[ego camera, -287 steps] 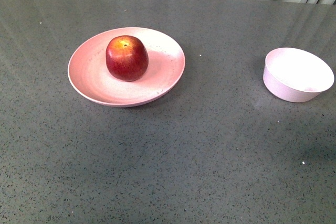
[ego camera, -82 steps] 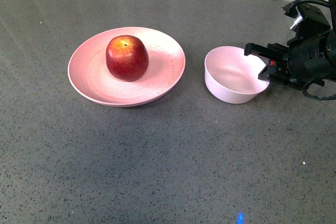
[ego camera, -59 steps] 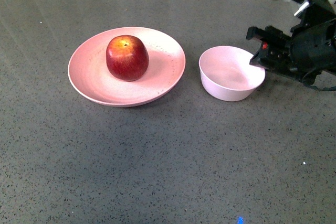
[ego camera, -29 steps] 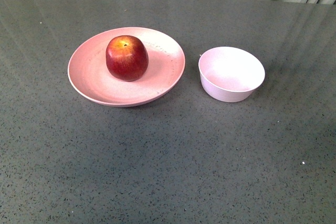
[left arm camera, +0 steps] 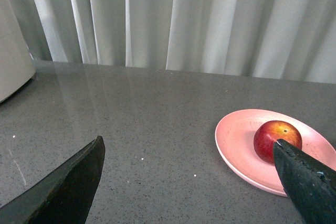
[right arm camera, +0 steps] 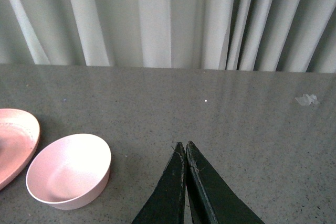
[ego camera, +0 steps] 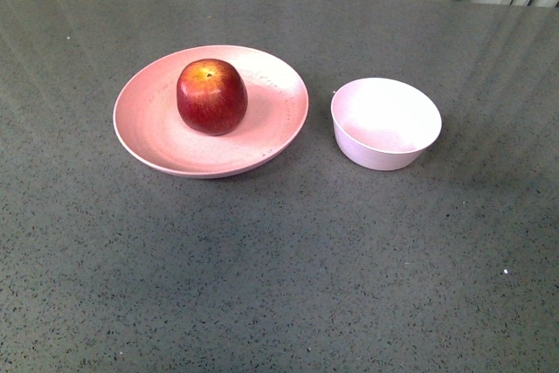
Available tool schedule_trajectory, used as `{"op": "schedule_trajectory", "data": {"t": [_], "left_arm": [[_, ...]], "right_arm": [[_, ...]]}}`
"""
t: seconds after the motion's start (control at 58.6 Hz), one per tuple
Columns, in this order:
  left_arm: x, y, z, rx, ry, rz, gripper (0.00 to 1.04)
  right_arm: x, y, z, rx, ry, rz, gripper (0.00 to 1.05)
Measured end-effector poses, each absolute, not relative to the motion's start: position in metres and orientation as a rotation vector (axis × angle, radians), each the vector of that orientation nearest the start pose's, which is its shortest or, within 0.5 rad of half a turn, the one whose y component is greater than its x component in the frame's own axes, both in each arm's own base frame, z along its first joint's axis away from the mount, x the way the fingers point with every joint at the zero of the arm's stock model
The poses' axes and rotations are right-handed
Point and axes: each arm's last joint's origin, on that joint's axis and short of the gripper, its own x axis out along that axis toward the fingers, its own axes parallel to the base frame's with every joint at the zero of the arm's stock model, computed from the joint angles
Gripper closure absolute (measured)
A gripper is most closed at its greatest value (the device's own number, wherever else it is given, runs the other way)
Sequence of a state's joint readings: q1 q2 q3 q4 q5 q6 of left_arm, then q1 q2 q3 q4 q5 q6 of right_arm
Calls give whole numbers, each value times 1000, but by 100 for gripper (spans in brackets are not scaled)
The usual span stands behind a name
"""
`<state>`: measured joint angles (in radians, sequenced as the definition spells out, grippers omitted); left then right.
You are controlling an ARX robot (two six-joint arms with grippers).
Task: Move apple from plate to bowl
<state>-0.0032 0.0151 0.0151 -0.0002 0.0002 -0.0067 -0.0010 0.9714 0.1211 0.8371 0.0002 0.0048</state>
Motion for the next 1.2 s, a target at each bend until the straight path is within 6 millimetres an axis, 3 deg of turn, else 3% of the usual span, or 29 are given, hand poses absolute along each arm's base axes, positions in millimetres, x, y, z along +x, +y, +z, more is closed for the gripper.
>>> {"op": "schedule_trajectory", "data": {"t": [0.324, 1.195], "left_arm": [[98, 0, 167, -7, 0, -3, 9], [98, 0, 167, -7, 0, -3, 9]], "right_arm": [[152, 0, 161, 5, 21, 0, 103], [117, 0, 174, 4, -23, -1, 103]]}}
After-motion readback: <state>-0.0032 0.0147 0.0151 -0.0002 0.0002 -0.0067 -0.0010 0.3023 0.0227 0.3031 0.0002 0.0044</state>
